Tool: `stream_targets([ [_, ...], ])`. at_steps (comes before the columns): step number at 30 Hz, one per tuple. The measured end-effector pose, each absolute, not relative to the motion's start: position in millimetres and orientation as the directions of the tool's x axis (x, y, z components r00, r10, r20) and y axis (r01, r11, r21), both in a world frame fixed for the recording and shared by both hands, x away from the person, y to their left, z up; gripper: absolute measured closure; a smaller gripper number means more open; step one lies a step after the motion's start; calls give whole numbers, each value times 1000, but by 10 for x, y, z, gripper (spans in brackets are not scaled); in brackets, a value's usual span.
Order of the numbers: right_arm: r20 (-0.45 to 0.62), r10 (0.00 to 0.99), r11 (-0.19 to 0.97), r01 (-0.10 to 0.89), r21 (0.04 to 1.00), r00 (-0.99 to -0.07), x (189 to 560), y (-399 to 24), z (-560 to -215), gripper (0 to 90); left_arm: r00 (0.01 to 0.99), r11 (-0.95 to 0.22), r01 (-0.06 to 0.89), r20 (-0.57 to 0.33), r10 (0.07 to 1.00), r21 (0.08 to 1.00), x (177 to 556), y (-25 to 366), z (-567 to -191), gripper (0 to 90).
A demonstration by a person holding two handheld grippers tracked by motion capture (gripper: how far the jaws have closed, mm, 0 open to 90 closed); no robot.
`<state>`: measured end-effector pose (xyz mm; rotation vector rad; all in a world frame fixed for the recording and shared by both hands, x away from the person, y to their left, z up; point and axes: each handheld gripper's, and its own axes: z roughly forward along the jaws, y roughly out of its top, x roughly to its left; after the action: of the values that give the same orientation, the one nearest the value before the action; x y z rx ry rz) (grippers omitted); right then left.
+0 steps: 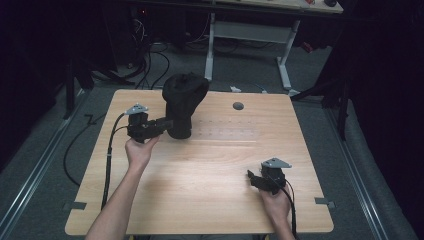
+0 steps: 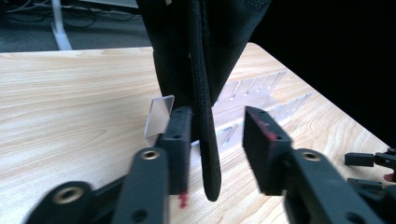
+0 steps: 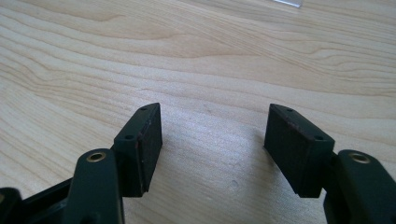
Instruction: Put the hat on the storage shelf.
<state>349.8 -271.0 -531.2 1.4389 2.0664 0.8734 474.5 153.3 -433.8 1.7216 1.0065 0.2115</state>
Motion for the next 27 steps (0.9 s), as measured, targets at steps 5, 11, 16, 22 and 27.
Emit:
stream_targets([
  [5, -21, 941, 245, 641, 727, -337, 3497, -2709, -5311, 369, 621, -67, 515, -318, 716, 855, 4708, 1567, -4303, 520],
  [11, -21, 941, 246, 641, 727, -337, 3497, -2709, -5311, 369, 617, -74, 519, -314, 722, 851, 4652, 1627, -4269, 483],
  [16, -20, 941, 245, 641, 727, -337, 3497, -2709, -5311, 369, 614, -90, 515, -294, 733, 852, 4577, 1670, -4231, 477],
  [22, -21, 941, 245, 641, 727, -337, 3497, -2709, -5311, 369, 606, -93, 519, -289, 741, 850, 4523, 1707, -4230, 470],
  [27, -21, 941, 246, 641, 727, -337, 3497, -2709, -5311, 369, 601, -94, 523, -288, 745, 847, 4454, 1753, -4237, 448],
])
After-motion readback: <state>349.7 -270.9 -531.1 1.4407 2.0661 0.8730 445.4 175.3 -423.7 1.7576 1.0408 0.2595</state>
